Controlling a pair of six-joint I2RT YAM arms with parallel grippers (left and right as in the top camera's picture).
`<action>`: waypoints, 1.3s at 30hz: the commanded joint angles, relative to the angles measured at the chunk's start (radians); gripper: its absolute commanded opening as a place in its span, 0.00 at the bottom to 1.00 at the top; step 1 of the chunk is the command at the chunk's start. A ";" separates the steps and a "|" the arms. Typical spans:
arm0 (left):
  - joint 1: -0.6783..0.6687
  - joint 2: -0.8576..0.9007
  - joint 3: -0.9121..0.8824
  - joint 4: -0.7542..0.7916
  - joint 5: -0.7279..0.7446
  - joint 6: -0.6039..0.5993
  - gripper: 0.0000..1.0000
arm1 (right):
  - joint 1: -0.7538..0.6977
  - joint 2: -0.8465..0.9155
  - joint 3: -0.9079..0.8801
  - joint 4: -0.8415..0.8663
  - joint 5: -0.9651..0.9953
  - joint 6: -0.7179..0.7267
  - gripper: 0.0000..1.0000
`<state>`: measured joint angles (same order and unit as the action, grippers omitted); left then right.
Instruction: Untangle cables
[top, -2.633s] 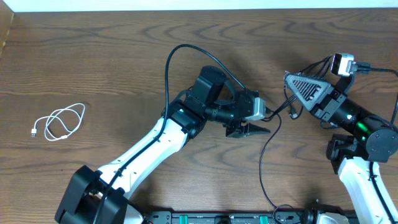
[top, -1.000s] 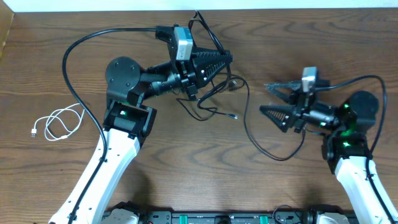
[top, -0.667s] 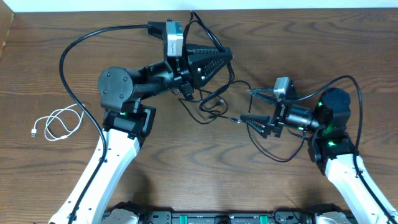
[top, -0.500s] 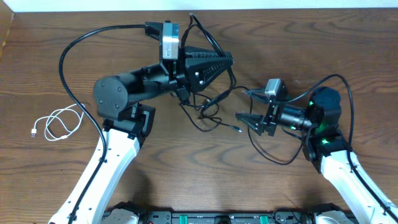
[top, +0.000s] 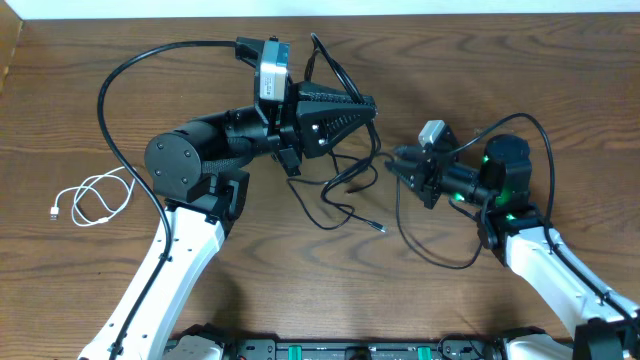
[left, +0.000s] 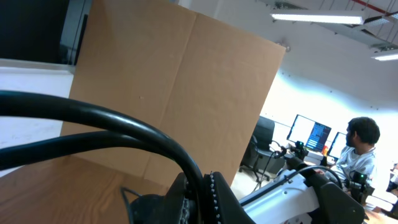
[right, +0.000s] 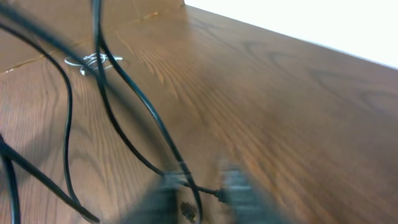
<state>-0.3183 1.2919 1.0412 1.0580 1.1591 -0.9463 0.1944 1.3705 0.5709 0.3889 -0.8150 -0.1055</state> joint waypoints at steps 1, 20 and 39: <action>0.000 -0.020 0.010 0.014 0.001 0.000 0.07 | 0.004 0.030 0.004 -0.016 0.013 -0.008 0.01; 0.459 -0.020 0.010 0.014 -0.079 0.042 0.07 | -0.106 0.089 0.004 -0.417 0.963 0.328 0.01; 0.722 -0.018 0.010 -0.024 0.000 -0.058 0.08 | -0.277 0.089 0.004 -0.509 0.894 0.514 0.47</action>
<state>0.3935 1.2919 1.0412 1.0248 1.1488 -0.9985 -0.0704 1.4532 0.5732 -0.1146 0.0711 0.3901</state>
